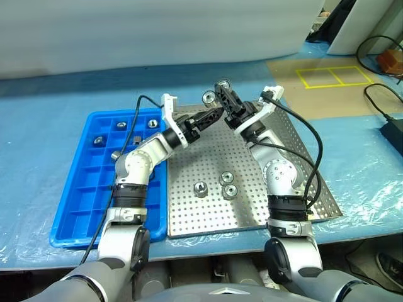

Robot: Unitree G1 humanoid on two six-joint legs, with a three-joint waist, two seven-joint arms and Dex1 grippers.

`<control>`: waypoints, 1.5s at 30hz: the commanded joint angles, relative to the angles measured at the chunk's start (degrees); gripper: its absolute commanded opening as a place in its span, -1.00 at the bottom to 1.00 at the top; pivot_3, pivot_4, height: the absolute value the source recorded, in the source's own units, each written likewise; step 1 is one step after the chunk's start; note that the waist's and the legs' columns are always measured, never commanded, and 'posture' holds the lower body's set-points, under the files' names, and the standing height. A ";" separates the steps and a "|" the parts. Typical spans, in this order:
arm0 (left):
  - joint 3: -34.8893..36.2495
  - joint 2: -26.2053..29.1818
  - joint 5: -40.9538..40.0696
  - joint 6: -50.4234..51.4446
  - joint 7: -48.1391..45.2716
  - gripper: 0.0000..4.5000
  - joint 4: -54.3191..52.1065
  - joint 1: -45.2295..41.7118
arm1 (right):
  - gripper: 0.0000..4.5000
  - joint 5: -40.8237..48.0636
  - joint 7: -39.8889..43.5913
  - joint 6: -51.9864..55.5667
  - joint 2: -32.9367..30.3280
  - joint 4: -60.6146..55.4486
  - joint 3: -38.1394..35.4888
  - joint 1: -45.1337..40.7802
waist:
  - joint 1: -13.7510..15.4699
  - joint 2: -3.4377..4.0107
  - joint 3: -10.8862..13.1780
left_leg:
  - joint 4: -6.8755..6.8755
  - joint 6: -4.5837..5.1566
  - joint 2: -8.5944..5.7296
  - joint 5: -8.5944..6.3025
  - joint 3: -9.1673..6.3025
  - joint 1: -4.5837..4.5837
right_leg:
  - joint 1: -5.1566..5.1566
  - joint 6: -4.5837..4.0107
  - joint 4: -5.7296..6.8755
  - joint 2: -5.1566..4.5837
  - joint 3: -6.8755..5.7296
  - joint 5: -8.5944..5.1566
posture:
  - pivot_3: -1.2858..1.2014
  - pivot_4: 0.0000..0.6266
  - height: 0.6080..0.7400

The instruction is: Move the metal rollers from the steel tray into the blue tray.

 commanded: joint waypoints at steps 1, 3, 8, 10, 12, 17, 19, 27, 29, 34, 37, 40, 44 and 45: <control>3.17 -0.06 -5.81 2.95 2.65 0.99 -6.26 1.80 | -0.42 -1.26 0.46 -3.05 0.14 -0.62 -0.19 -0.37 | 0.00 0.01 0.01 | 0.00 0.00 0.00 0.00 0.00 0.00 | 0.00 0.00 0.00 0.00 0.00 0.00 | -0.14 -0.52 1.00; 4.67 -0.57 -8.73 4.78 4.63 0.99 -7.74 3.29 | -0.42 -2.03 -0.18 -4.36 0.48 0.15 -0.80 -0.58 | -0.01 0.01 0.01 | 0.00 0.00 -0.01 0.00 0.00 0.00 | 0.00 0.00 0.00 -0.01 0.00 0.00 | -0.14 -0.52 1.00; 5.93 -2.84 -13.56 6.78 9.56 0.99 -10.77 6.05 | -0.42 -2.15 -0.63 -5.98 1.30 1.18 -1.82 -0.91 | 0.04 0.00 0.02 | 0.01 0.00 -0.01 0.00 0.01 0.00 | 0.01 0.00 0.00 0.00 0.00 0.00 | -0.14 -0.52 1.00; 6.00 -4.41 -14.86 6.78 11.32 0.99 -10.89 6.10 | -0.42 -1.95 -0.62 -6.15 1.54 1.39 -1.95 -1.02 | 0.03 0.00 0.02 | 0.02 0.01 -0.02 0.00 0.01 -0.01 | 0.01 0.01 -0.01 -0.01 0.01 0.01 | -0.14 -0.52 1.00; 6.62 -6.23 -16.77 6.62 13.39 0.99 -10.53 5.96 | -0.42 -1.63 -0.51 -6.12 1.74 1.49 -2.04 -1.09 | 0.01 0.00 0.02 | 0.02 0.01 -0.02 0.00 0.00 0.00 | 0.02 0.02 -0.01 -0.01 0.01 0.02 | -0.14 -0.52 1.00; 7.28 -8.34 -19.36 5.96 17.25 0.99 -9.10 5.66 | -0.42 -0.73 -0.38 -5.49 2.11 0.74 -2.18 -1.06 | -0.03 0.00 0.02 | 0.02 0.01 0.00 0.00 0.00 0.01 | 0.02 0.03 0.00 0.02 0.01 0.02 | -0.14 -0.52 1.00; 7.99 -8.73 -20.21 5.24 18.48 0.99 -7.88 5.11 | -0.42 -0.17 -0.25 -5.29 2.27 0.28 -2.25 -1.04 | -0.05 0.00 0.02 | 0.02 0.01 0.00 0.00 0.00 0.02 | 0.02 0.05 0.00 0.03 0.01 0.03 | -0.14 -0.52 1.00; 8.16 -7.92 -21.71 4.81 19.31 0.99 -3.81 2.85 | -0.42 4.64 1.59 -2.53 2.93 -1.42 -2.56 -0.91 | -0.02 0.00 0.02 | 0.03 0.04 -0.02 0.02 -0.01 0.01 | 0.03 0.13 -0.03 0.03 0.02 0.08 | -0.14 -0.52 1.00; 7.83 -7.94 -21.81 4.74 19.04 0.99 -3.30 2.49 | -0.42 6.24 2.07 -1.36 3.00 -1.95 -2.60 -0.95 | -0.02 0.00 0.02 | 0.03 0.05 -0.02 0.02 -0.01 0.00 | 0.03 0.13 -0.04 0.03 0.03 0.08 | -0.14 -0.52 1.00; 7.30 -7.97 -22.14 4.80 17.92 0.99 -2.65 2.06 | -0.42 7.80 2.48 0.78 2.82 -2.88 -1.99 -0.60 | 0.02 0.00 0.02 | 0.04 0.07 -0.02 0.03 -0.01 0.00 | 0.03 0.13 -0.03 0.03 0.03 0.09 | -0.14 -0.52 1.00; 7.11 -8.03 -22.32 4.87 17.48 0.99 -2.41 2.08 | -0.42 8.13 2.88 2.10 2.73 -3.25 -1.53 -0.15 | 0.02 0.00 0.02 | 0.06 0.07 -0.02 0.05 -0.01 0.01 | 0.03 0.14 -0.02 0.03 0.02 0.10 | -0.14 -0.52 1.00; 7.26 -8.24 -22.60 4.57 16.92 0.99 -2.54 2.05 | -0.42 8.97 3.11 4.05 2.75 -3.44 -1.18 0.27 | 0.02 0.00 0.02 | 0.06 0.07 -0.02 0.05 -0.01 0.01 | 0.03 0.13 -0.02 0.03 0.02 0.10 | -0.14 -0.52 1.00; 7.58 -8.39 -23.00 4.44 16.98 0.99 -2.61 2.03 | -0.42 9.61 3.41 5.26 2.79 -3.60 -0.94 0.53 | 0.04 0.00 0.02 | 0.06 0.07 -0.02 0.06 -0.01 0.00 | 0.03 0.14 -0.02 0.02 0.02 0.10 | -0.14 -0.52 1.00; 7.63 -8.45 -23.02 4.31 17.01 0.99 -2.63 2.04 | -0.42 9.70 3.43 5.37 2.81 -3.63 -0.97 0.54 | 0.04 0.00 0.02 | 0.06 0.07 -0.02 0.06 -0.01 0.00 | 0.04 0.14 -0.02 0.02 0.03 0.10 | -0.14 -0.52 1.00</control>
